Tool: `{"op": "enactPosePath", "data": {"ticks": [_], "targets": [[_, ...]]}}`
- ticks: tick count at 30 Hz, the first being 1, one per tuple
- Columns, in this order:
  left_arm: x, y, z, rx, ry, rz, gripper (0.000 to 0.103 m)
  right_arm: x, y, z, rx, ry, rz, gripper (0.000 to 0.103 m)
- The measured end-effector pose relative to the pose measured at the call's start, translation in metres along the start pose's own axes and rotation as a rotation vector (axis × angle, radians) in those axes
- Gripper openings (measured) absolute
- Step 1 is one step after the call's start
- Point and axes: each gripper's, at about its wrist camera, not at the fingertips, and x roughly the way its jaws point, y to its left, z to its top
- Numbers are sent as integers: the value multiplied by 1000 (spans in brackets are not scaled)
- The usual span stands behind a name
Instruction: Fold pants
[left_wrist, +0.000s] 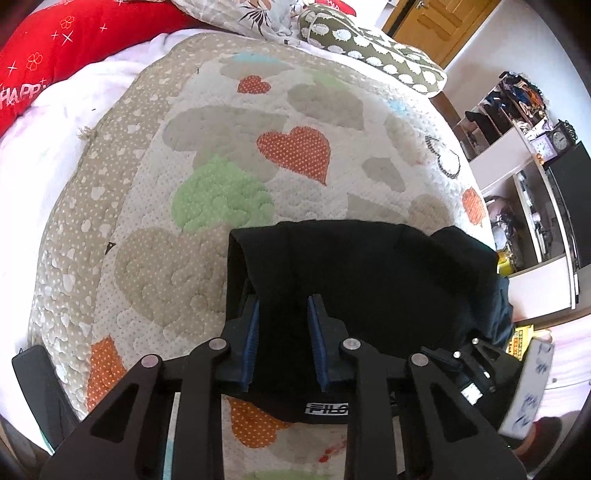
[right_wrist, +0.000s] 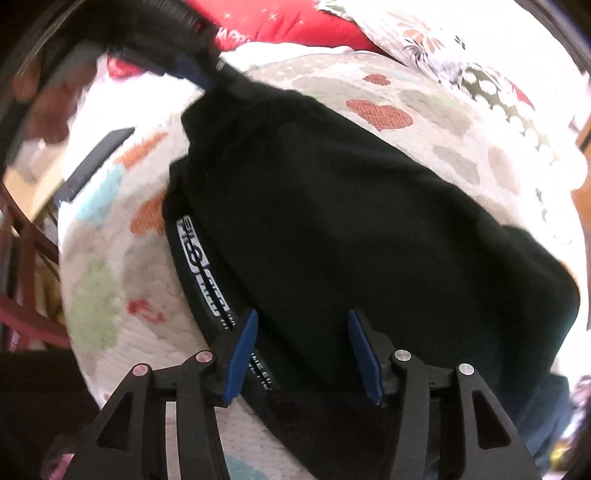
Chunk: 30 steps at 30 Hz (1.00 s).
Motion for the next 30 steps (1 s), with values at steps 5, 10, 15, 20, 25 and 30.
{"op": "enactPosePath", "data": {"ticks": [5,10,15,20,25,30], "targets": [[2,-4,1,8,5,3,23,7,8,6,-45,4,-41,45],[4,9,-2,-58,6,13,27,3,-9,13,27,16,25,28],[0,29,-9,-171,-29,-86,73,-3,-26,14,113,14,109,24],[23,25,-13,-161,49,-93,83,-7,-39,15,204,11,173,25],[29,6,-18,-43,51,-44,36,-11,-44,17,242,20,219,23],[18,4,-21,-9,69,-53,15,-23,-37,20,245,33,289,20]]}}
